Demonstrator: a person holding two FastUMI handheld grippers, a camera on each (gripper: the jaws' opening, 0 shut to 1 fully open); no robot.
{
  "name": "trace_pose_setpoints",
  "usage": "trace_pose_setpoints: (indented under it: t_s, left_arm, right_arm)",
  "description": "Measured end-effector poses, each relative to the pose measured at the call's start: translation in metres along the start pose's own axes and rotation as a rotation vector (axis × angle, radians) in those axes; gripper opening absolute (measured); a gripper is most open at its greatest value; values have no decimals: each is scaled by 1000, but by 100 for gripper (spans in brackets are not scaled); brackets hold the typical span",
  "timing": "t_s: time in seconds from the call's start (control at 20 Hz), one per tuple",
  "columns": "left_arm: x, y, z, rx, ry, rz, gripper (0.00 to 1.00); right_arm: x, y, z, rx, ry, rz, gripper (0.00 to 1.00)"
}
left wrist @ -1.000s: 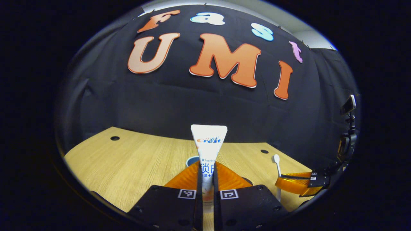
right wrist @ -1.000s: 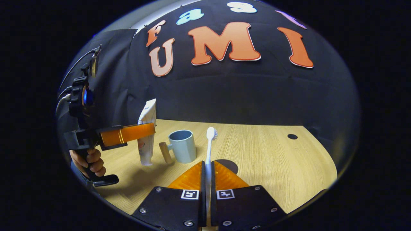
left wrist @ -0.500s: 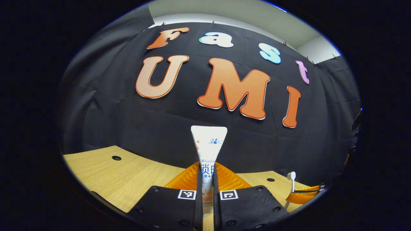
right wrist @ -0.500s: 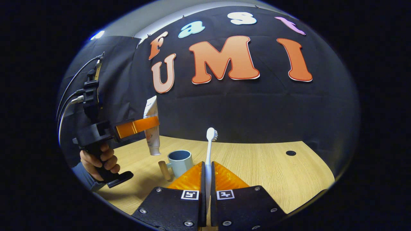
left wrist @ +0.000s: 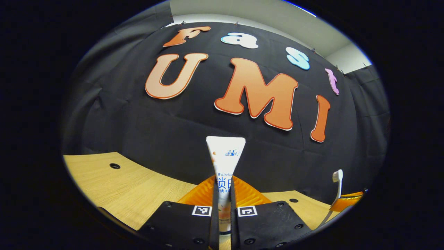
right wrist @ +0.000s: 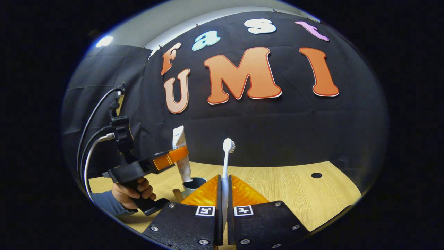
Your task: Put the toothbrush and toothpaste on the desktop into the cup, then pick up the cup and place it on the coaster on the desktop.
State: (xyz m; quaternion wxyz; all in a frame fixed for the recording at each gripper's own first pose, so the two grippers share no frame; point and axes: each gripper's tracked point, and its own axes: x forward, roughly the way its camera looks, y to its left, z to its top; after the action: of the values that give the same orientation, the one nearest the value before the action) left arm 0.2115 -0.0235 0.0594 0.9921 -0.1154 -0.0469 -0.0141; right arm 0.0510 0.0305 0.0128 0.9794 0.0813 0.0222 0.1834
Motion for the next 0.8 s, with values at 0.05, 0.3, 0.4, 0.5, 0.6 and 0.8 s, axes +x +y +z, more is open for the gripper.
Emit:
trace_pose_setpoints:
  t_s: [0.05, 0.3, 0.4, 0.5, 0.6, 0.8]
  left_arm:
    - [3, 2, -5, -2, 10, 4, 12]
    - [16, 8, -31, -4, 60, 10, 12]
    - [18, 8, -44, -12, 91, 5, 13]
    - [18, 12, -51, -24, 111, 13, 13]
    - [17, 16, -58, -20, 128, 24, 13]
    - [12, 21, -69, -2, 172, 32, 13]
  right_arm:
    - [3, 1, 1, 7, -3, 8, 5]
    - [16, 7, 7, 11, 4, 32, 5]
    - [23, 10, 13, 13, -9, 41, 5]
    - [32, 14, 19, 24, -26, 46, 5]
    - [43, 18, 24, 39, -41, 54, 5]
    - [63, 25, 30, 72, -56, 68, 6]
